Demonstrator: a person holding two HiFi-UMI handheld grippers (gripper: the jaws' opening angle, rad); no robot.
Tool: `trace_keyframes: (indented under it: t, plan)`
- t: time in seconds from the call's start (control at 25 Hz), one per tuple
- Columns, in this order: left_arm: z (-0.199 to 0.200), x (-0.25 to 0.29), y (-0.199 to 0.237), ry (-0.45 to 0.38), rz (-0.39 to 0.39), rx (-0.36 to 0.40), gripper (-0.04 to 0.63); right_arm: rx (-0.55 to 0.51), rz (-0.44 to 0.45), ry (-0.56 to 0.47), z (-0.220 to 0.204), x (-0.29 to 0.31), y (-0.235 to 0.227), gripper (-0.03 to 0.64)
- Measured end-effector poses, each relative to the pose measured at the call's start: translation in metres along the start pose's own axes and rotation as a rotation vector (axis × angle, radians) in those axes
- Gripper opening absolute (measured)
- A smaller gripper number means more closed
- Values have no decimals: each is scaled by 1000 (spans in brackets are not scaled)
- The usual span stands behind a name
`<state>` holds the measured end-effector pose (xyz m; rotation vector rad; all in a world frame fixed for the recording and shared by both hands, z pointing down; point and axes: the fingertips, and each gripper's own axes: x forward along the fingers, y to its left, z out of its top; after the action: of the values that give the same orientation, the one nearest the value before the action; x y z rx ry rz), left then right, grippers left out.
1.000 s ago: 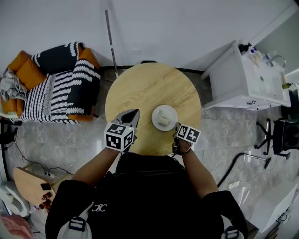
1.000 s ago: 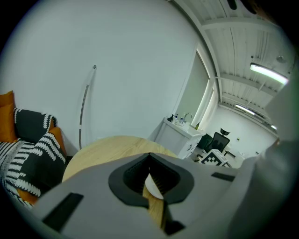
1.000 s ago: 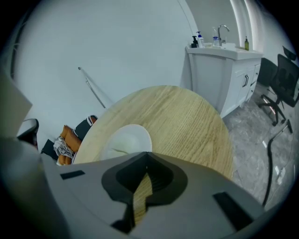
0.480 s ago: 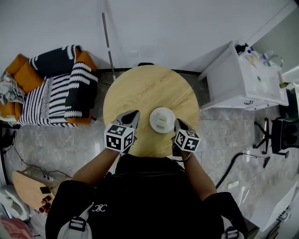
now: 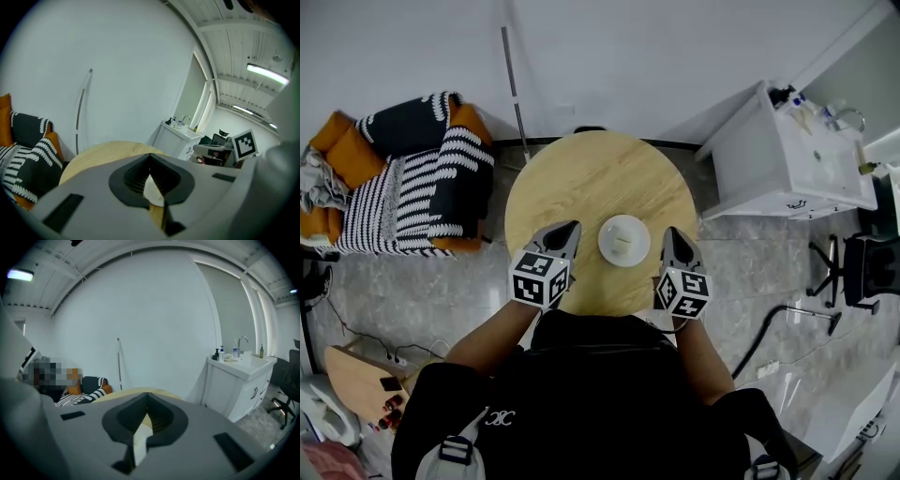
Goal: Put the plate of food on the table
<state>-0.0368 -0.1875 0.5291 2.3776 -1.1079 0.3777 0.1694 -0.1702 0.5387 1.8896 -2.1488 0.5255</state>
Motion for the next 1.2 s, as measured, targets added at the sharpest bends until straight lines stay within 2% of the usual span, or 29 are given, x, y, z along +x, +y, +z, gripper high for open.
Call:
trace_keyframes:
  t: [0.24,0.44,1.2]
  plan:
    - [6,-1,-6,-25,-8,22,6,-79,37,-111,36,-18,12,8]
    - [13,-4,-7,-52,-15,39,6,-60,40,-173,48,-23,14,8]
    - [7,-2,-5,-26,-35,53,8,-4,74,-143,38,-18,19,8]
